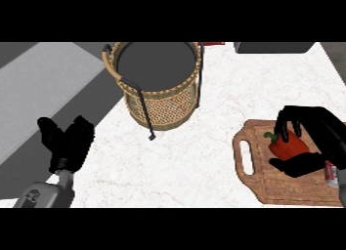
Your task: Pick the bell pepper from the cutting board and place it in the tiered basket
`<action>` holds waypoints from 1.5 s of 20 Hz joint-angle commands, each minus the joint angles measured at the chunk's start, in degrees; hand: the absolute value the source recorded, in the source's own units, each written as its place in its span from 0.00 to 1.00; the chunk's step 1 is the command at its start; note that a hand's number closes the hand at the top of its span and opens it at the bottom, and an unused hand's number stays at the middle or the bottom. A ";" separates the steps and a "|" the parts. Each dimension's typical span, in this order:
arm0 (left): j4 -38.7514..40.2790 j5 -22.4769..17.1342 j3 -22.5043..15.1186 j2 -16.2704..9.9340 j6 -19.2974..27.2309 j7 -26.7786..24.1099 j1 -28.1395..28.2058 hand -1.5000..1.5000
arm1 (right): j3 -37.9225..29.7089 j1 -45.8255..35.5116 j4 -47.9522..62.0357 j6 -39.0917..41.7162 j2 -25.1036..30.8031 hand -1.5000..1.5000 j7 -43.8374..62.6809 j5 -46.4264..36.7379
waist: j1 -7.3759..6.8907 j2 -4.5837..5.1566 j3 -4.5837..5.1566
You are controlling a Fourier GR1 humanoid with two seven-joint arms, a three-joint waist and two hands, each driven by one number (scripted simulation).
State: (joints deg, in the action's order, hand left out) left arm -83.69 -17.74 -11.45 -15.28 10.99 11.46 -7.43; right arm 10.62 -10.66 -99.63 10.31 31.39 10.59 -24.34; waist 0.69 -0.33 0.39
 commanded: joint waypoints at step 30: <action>1.27 2.25 -1.92 0.91 -6.41 -1.03 -4.04 0.50 | -0.67 -55.16 15.51 3.19 -11.47 1.00 31.37 8.10 | -2.10 0.72 -0.30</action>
State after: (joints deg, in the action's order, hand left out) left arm -82.86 -17.50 -11.30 -14.63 7.00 11.82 -8.61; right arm 8.14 -62.07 -92.45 16.30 24.22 43.98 -12.65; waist -1.77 0.28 0.18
